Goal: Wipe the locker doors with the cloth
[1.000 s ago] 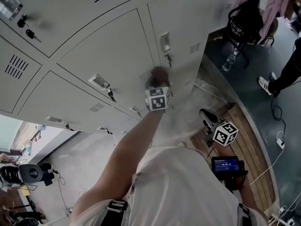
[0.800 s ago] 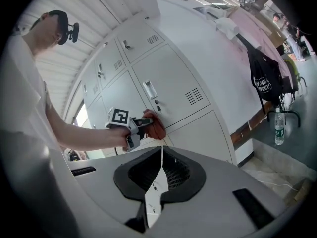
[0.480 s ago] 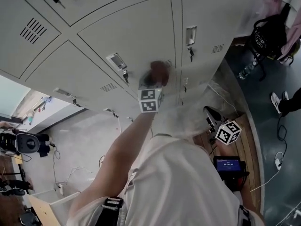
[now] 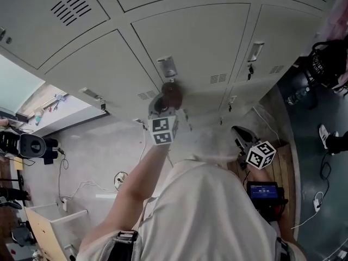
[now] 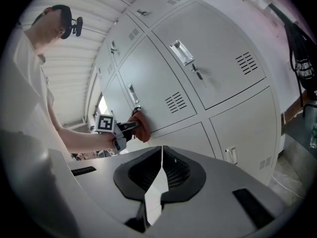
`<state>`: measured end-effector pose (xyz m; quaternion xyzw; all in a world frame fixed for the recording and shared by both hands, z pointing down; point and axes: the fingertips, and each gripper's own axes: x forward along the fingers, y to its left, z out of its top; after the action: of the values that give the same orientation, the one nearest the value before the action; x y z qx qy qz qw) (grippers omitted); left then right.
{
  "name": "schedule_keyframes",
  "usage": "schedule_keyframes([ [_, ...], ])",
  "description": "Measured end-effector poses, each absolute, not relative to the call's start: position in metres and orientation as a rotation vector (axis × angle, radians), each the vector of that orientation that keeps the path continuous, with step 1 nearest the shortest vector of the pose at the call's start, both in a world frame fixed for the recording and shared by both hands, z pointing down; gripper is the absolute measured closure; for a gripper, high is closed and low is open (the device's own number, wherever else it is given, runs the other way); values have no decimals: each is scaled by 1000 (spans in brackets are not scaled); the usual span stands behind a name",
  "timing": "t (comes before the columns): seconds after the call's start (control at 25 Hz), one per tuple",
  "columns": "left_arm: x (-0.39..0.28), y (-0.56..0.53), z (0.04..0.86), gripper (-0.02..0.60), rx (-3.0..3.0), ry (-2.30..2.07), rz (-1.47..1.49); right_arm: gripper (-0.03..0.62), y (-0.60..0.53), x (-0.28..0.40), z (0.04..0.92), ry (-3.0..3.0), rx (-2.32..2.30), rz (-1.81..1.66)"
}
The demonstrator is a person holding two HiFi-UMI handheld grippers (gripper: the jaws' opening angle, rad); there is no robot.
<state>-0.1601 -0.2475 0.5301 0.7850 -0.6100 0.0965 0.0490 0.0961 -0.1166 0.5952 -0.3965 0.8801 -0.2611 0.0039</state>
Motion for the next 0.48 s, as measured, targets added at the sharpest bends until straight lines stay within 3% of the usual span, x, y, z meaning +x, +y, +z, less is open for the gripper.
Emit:
schedule_keyframes([
  [0.16,-184,-234,511,500,2374,-1916,249,574,-120,73,595,2771,-1228,-826],
  [0.48,-166,-242,417,505,2621,-2019,193,574,-116,63,596,2713,-1319,-830],
])
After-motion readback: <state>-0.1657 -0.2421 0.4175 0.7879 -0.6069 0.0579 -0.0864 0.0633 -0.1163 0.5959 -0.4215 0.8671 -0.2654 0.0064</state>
